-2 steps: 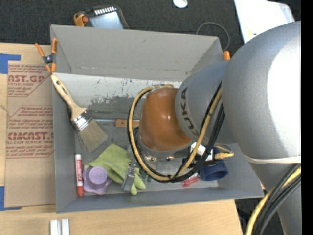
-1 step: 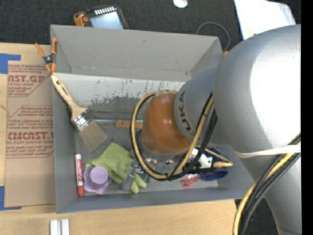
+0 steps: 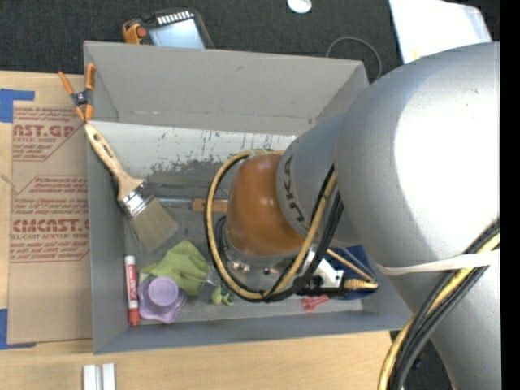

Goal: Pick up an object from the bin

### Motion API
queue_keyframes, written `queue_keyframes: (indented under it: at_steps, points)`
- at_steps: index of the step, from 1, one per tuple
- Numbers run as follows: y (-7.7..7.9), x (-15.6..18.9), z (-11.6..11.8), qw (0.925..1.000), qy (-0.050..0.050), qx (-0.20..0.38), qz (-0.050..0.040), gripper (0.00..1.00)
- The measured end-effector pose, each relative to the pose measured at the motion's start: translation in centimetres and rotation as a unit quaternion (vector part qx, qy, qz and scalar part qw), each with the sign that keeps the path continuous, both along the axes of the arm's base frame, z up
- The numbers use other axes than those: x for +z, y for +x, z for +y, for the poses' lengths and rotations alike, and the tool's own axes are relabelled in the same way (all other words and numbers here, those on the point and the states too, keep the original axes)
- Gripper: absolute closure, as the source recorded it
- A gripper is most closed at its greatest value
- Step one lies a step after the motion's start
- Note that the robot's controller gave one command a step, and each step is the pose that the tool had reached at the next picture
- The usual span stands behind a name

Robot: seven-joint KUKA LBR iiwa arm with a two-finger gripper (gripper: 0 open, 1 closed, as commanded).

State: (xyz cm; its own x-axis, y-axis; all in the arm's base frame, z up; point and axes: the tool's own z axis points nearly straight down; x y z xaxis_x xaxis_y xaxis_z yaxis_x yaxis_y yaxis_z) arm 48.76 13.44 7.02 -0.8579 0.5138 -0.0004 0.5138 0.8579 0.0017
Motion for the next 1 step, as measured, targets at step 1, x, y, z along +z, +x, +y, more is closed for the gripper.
queue_keyframes:
  at_steps: [1]
  points:
    - [0.00,0.00,-0.01,1.0000,0.000,0.000,0.0001,1.00]
